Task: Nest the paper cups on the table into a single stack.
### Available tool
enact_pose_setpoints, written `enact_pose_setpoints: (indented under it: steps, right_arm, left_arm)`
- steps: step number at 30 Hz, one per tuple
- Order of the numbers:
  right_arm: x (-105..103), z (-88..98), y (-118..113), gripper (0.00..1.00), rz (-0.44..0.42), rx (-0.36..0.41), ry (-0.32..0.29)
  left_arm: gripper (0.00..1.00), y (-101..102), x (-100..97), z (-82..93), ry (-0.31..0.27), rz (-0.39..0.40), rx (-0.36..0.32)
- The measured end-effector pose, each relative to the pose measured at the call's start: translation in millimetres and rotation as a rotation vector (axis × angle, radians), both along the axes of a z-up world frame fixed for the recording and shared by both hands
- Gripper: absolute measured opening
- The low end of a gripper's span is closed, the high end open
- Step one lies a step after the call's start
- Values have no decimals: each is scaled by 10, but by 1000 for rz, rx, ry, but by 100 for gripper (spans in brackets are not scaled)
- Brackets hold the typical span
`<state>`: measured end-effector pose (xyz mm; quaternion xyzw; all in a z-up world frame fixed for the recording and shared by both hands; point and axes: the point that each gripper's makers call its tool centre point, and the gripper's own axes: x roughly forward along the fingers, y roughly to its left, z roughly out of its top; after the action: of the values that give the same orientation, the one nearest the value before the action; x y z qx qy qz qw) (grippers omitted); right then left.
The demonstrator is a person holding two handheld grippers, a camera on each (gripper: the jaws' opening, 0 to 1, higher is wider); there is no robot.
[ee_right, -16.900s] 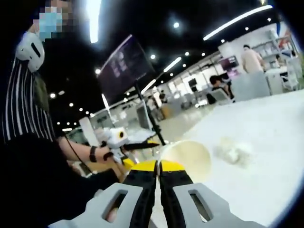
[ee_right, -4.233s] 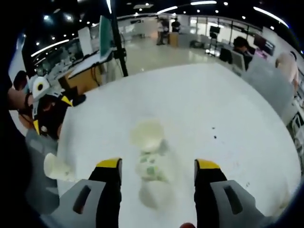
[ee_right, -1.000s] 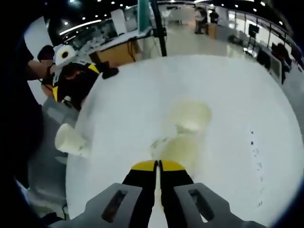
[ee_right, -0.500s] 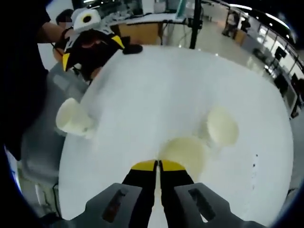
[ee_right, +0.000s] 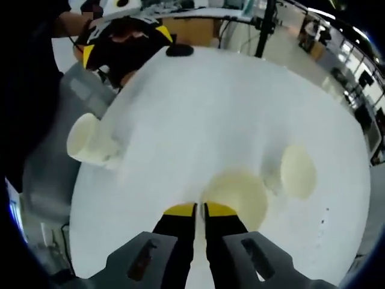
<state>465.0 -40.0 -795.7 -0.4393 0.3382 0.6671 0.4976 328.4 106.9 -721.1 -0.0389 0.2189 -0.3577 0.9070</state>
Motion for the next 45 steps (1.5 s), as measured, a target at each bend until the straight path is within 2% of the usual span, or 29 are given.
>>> enact_pose_setpoints:
  steps: [10, 18, 20, 39, 42, 45]
  right_arm:
    - [21, -49, -20, 0, 4, -17, -2]
    - [16, -36, -27, 0, 35, -12, -26]
    - [27, -12, -17, 0, 58, -7, -53]
    - [-88, 150, -26, 0, 55, -3, -86]
    - [-102, 189, -22, 0, 56, 3, -94]
    - [-116, 228, -28, 0, 43, 12, -95]
  left_arm:
    - [88, 19, -7, -13, 2, 1, 12]
    - [89, 19, -22, -9, 4, 6, 6]
    - [89, 22, -24, -9, 6, 6, 6]
    - [89, 51, -51, 55, -4, 5, 5]
    - [91, 80, -29, 93, -28, 13, 18]
    - [91, 103, -20, 163, -34, 22, -5]
